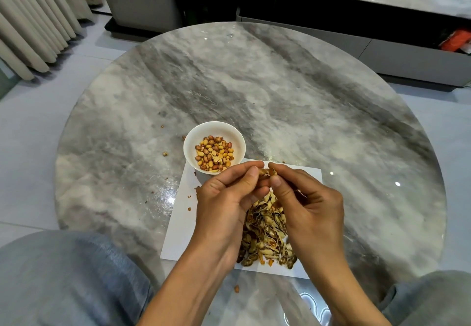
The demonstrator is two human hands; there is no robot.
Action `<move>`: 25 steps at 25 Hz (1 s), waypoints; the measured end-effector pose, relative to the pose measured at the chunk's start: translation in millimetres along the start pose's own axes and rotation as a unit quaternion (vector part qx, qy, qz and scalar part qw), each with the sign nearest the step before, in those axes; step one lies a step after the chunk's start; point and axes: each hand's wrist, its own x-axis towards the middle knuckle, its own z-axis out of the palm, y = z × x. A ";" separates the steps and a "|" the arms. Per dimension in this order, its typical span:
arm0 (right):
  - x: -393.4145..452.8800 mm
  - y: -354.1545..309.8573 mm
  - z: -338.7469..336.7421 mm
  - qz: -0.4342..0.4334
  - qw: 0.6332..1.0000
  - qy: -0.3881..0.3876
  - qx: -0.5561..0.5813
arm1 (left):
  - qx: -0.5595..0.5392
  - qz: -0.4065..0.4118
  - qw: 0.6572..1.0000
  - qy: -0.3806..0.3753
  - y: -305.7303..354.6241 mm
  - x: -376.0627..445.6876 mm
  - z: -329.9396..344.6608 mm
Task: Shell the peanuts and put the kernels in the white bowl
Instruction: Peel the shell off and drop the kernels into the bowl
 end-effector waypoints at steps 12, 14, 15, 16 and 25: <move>7.9 13.5 -14.4 -0.305 0.902 -0.032 -0.304 | -0.108 -0.118 0.987 -0.012 4.9 2.3 -0.6; 10.4 14.2 -18.7 -0.331 0.882 -0.050 -0.331 | -0.111 -0.125 0.986 -0.012 5.4 1.6 0.5; 11.6 13.2 -19.5 -0.334 0.881 -0.057 -0.329 | -0.113 -0.127 0.985 -0.011 5.2 1.3 0.9; 12.3 12.1 -19.5 -0.324 0.891 -0.060 -0.312 | -0.114 -0.127 0.985 -0.012 5.0 1.0 1.1; 3.7 -8.4 -7.4 0.037 0.998 -0.045 0.005 | -0.064 -0.059 0.996 -0.019 0.1 -1.0 2.5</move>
